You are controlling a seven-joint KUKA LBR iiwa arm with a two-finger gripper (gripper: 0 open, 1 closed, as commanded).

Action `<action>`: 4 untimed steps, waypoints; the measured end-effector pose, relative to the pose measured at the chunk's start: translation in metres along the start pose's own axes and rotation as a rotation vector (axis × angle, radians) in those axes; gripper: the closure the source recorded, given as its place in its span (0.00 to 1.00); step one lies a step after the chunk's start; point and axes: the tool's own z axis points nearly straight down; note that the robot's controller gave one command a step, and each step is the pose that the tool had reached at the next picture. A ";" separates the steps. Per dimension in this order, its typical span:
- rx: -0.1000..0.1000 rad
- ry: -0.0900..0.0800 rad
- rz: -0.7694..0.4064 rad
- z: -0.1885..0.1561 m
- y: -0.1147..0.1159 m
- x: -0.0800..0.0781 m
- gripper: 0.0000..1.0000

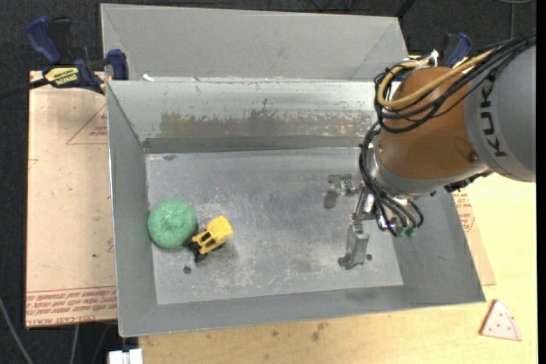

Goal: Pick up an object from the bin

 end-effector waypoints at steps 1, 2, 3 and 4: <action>0.000 -0.008 0.000 -0.004 0.000 -0.002 0.00; 0.001 -0.016 -0.031 0.042 0.037 -0.007 0.00; -0.001 -0.007 -0.175 0.083 0.062 -0.008 0.00; 0.002 -0.007 -0.263 0.089 0.093 -0.051 0.00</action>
Offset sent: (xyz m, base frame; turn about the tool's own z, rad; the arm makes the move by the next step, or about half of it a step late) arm 0.0061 0.0679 -0.0819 -0.0587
